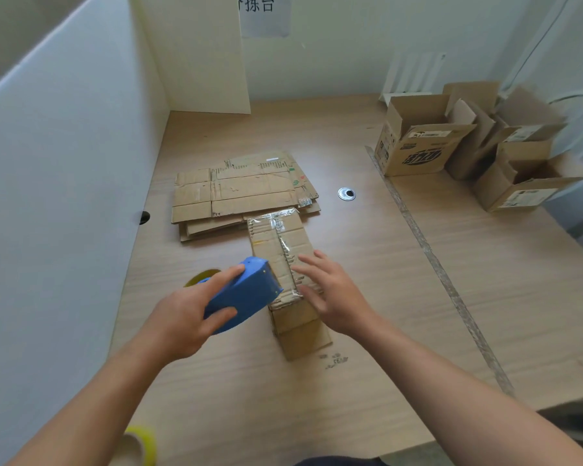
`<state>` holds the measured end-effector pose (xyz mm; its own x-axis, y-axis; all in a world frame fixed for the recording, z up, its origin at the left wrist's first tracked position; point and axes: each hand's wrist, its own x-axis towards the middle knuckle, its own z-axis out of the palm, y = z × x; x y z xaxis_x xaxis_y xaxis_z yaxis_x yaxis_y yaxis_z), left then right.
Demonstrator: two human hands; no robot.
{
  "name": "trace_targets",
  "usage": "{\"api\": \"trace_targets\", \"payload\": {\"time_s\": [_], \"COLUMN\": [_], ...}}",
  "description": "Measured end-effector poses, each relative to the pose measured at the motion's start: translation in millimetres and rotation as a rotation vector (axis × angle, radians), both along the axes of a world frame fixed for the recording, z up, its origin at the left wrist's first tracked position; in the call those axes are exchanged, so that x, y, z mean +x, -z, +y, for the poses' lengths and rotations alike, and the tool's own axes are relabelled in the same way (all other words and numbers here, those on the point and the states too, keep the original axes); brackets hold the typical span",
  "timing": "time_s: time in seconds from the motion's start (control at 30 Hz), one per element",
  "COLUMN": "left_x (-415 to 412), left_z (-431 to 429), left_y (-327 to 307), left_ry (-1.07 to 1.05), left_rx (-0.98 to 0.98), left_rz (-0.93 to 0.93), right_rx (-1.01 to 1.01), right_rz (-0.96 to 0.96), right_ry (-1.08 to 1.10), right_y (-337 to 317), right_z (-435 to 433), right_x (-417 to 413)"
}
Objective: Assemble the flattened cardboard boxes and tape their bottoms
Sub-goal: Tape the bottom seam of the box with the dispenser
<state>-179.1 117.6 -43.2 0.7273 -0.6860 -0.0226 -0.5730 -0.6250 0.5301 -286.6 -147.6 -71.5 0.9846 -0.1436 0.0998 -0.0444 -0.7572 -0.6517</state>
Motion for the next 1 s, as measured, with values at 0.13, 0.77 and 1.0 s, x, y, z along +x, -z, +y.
{"api": "trace_targets", "payload": {"time_s": [0.13,0.77,1.0], "left_x": [-7,-7,-12], "left_z": [2,-3,-6], "left_y": [-4,-10,-18], "left_ry": [0.124,0.355,0.319], "left_rx": [-0.122,-0.229,-0.210], "left_rz": [-0.307,-0.500,-0.241], "right_rx": [0.179,0.571,0.487], "right_rz": [0.006,0.028,0.025], "right_ry": [0.044,-0.022,0.085], "right_y": [-24,-47,-38], "right_z": [4,10,2], "right_x": [7,17,10]}}
